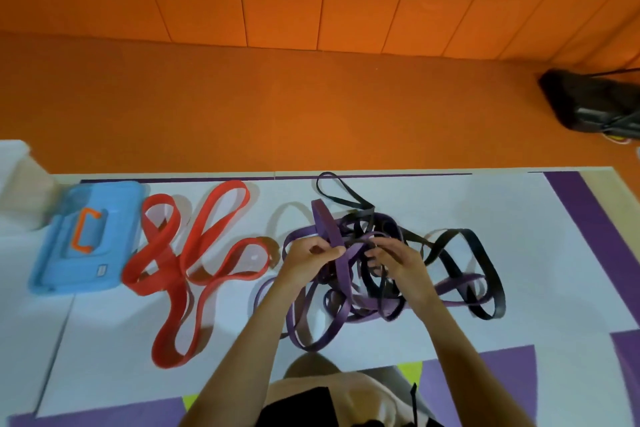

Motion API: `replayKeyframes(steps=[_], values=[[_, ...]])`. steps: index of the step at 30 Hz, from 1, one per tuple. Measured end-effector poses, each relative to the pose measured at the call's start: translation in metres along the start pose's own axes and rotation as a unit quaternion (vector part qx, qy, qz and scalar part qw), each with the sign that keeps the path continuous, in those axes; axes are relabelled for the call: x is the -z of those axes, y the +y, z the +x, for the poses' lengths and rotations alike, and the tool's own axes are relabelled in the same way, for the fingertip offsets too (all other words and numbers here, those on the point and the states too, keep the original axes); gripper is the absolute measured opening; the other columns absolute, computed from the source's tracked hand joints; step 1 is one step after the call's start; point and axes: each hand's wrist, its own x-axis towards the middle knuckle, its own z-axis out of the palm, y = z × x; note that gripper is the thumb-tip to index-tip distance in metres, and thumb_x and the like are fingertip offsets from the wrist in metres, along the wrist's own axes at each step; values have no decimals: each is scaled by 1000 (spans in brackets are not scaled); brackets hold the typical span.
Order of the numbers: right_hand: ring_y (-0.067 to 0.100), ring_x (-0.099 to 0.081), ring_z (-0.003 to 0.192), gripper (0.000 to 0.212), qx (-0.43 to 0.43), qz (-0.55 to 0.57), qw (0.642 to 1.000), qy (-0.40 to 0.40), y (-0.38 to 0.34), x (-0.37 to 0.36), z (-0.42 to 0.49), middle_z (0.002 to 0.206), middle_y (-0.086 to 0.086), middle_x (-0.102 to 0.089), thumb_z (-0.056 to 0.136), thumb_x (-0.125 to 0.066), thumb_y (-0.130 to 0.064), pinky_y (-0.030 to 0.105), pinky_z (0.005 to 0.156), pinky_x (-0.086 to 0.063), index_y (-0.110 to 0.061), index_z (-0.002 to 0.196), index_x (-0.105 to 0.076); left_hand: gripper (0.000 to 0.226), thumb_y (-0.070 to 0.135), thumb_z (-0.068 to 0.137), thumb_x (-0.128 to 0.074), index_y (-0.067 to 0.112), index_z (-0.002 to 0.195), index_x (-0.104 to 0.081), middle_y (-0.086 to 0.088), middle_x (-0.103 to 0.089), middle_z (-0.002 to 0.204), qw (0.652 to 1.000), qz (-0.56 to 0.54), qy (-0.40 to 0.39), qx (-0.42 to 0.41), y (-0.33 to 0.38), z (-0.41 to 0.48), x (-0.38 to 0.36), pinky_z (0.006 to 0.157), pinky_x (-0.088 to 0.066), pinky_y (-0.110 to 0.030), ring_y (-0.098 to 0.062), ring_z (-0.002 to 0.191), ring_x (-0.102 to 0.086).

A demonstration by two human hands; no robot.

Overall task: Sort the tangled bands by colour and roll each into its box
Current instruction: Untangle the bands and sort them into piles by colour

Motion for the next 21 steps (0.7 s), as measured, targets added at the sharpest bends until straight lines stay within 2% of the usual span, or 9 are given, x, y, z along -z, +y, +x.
replayKeyframes(steps=[2,4,7,11,13,15,17,19,21], values=[[26,-77,79,19,-29,0,1000,-2,10,-3,-4,96,13,-79,101,-66,-6,38,74,-63,-8,119,-73,19,23,90,-84,12,80,-73,5,-71,74,999,-33,31,28,-5,-1,-2,65,-46,-17,-5,71,-66],[21,-73,68,19,-52,-16,998,-11,16,-6,-8,93,13,-79,100,-68,-6,31,61,-61,-8,118,-73,16,21,91,-82,9,87,-72,-9,-76,91,993,-82,57,62,-9,-3,2,70,-50,-21,-21,85,-73],[16,-72,62,16,-52,-91,994,-9,12,-6,-9,85,3,-78,101,-67,-10,25,53,-57,-14,115,-74,17,27,89,-83,15,83,-72,-4,-76,89,985,-96,111,91,-12,-4,8,71,-46,-22,-19,88,-71],[29,-77,74,13,-41,21,998,44,-9,-4,-10,88,11,-77,103,-63,-6,40,67,-65,-13,103,-74,22,43,88,-81,28,72,-79,7,-81,86,980,-120,58,149,-12,0,7,74,-47,-28,-8,83,-76],[35,-77,78,12,-79,142,985,56,-15,-6,-11,86,17,-75,103,-60,-2,45,77,-66,-5,102,-71,12,33,88,-80,30,77,-80,7,-80,81,985,-90,14,149,-18,2,8,72,-48,-26,-4,73,-75],[37,-75,78,11,-123,283,949,57,-19,0,-11,80,18,-70,104,-56,1,51,84,-64,-1,100,-66,4,19,88,-77,20,84,-77,4,-76,77,988,-47,-5,148,-25,5,10,70,-49,-26,-13,78,-74],[34,-75,83,11,-121,365,920,80,-23,14,-7,78,17,-69,105,-54,2,53,90,-62,-4,99,-62,10,12,91,-74,11,101,-73,-9,-77,91,984,-43,9,174,-30,6,14,74,-52,-30,-25,91,-74],[30,-75,88,12,-88,376,914,123,-27,28,1,81,14,-72,101,-59,3,48,90,-63,-9,99,-63,23,5,92,-71,6,115,-66,-20,-74,106,980,-37,45,190,-33,7,22,74,-54,-32,-30,98,-73],[24,-73,93,15,-66,289,938,178,-27,41,13,96,13,-74,96,-66,-1,43,84,-61,-15,102,-67,23,-3,92,-68,5,112,-59,-19,-72,96,976,-47,82,197,-35,6,30,59,-57,-26,-21,82,-74]])
